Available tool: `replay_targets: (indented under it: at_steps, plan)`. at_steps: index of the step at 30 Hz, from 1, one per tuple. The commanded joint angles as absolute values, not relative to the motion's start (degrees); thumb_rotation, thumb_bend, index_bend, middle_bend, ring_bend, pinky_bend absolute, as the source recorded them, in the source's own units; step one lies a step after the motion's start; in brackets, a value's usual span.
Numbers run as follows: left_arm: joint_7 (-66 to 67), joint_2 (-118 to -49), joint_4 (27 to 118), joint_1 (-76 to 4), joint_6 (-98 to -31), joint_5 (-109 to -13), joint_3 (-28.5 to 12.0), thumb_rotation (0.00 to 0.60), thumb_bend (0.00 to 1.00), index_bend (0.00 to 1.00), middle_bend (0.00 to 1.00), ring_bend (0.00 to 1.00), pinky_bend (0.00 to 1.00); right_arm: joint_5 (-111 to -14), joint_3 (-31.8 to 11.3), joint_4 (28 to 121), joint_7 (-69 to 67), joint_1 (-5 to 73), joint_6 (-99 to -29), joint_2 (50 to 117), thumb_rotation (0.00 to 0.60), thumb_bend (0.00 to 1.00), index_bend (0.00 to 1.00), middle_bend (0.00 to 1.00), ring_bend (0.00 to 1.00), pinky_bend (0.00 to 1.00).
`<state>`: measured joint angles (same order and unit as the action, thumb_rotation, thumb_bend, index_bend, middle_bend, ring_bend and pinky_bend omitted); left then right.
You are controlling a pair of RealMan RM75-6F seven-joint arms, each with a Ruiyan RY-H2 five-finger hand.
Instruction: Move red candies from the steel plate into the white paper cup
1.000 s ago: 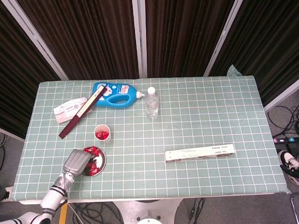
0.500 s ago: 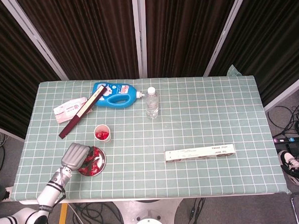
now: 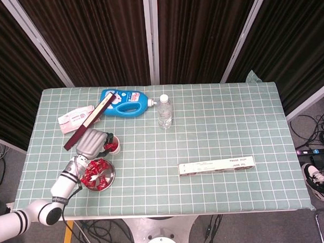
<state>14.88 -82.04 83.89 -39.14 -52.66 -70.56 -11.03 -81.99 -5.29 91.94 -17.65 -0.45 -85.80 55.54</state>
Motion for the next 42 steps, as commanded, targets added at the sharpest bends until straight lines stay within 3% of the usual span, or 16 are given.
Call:
replay_targets:
  at_steps: [1, 8, 14, 22, 30, 42]
  plan:
    - [16.92, -83.88, 81.72, -40.68, -51.71, -69.15, -11.37, 0.600, 0.51, 0.62, 0.66, 0.96, 1.00, -81.83, -5.31, 91.89, -17.73, -0.52, -85.76, 55.51, 0.600, 0.03, 0.00, 0.14, 0.00, 0.36]
    - [19.84, -84.09, 81.98, -41.01, -51.60, -66.39, -10.37, 0.600, 0.40, 0.48, 0.52, 0.95, 1.00, -81.55, -5.34, 91.79, -17.83, -0.62, -85.59, 55.39, 0.600, 0.03, 0.00, 0.14, 0.00, 0.36]
    - [19.16, -82.66, 84.11, -39.12, -55.40, -67.49, -9.43, 0.600, 0.36, 0.38, 0.44, 0.94, 1.00, -81.87, -5.42, 91.96, -17.75, -0.48, -85.62, 55.44, 0.600, 0.03, 0.00, 0.14, 0.00, 0.36]
    - [15.68, -77.23, 89.77, -31.67, -64.41, -71.99, -5.19, 0.600, 0.32, 0.38, 0.43, 0.93, 1.00, -82.41, -5.43, 92.19, -17.45, -0.18, -85.54, 55.41, 0.600, 0.03, 0.00, 0.14, 0.00, 0.36]
    - [19.56, -78.32, 88.52, -27.03, -64.34, -72.74, 1.65, 0.600, 0.31, 0.40, 0.45, 0.93, 1.00, -82.93, -5.35, 92.30, -17.36, 0.03, -85.54, 55.43, 0.600, 0.03, 0.00, 0.14, 0.00, 0.36]
    - [23.68, -83.86, 83.96, -26.42, -61.61, -69.82, 1.74, 0.600, 0.32, 0.44, 0.48, 0.93, 1.00, -82.98, -5.29, 92.60, -17.26, -0.04, -85.74, 55.28, 0.600, 0.03, 0.00, 0.14, 0.00, 0.36]
